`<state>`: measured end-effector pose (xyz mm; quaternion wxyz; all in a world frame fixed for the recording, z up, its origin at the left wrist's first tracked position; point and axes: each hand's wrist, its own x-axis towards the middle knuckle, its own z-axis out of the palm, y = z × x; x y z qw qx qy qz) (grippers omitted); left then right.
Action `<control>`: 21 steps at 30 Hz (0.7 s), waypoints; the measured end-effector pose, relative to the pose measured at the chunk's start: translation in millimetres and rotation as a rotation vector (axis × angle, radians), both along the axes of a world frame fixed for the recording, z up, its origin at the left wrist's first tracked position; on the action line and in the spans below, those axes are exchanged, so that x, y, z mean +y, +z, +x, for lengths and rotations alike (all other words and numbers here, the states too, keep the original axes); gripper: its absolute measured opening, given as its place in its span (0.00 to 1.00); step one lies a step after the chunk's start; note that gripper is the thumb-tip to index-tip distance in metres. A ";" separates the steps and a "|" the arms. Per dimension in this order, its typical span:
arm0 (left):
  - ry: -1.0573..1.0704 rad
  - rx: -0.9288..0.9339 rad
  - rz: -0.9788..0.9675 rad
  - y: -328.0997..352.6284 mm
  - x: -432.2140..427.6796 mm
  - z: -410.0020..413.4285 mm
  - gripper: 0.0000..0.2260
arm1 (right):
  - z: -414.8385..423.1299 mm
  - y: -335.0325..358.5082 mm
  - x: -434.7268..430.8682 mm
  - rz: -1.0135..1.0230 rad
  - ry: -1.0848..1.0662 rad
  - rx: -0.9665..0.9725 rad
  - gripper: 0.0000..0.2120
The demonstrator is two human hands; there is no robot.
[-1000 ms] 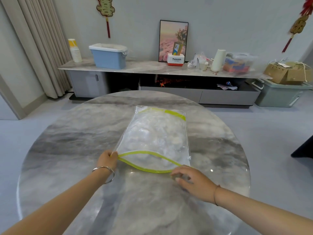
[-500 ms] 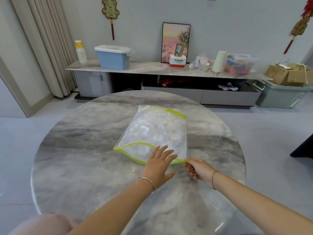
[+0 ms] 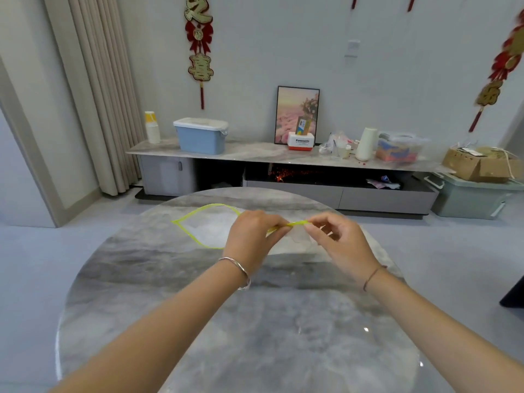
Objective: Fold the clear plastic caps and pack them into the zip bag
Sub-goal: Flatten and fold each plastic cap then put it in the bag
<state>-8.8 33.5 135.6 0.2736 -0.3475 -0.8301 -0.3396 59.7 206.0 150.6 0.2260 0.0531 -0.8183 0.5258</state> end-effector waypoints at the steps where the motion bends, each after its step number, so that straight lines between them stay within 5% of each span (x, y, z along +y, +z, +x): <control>1: -0.013 -0.019 -0.008 13.9 -3.2 1.1 0.10 | -1.4 12.2 -1.6 0.037 -0.006 0.048 0.05; 11: -0.120 -0.088 -0.075 85.6 -21.1 19.6 0.07 | 5.6 84.3 -4.0 0.411 0.117 0.159 0.06; 21: -0.142 0.040 -0.037 89.4 -3.8 26.2 0.07 | 15.8 77.3 6.1 0.343 0.062 0.122 0.05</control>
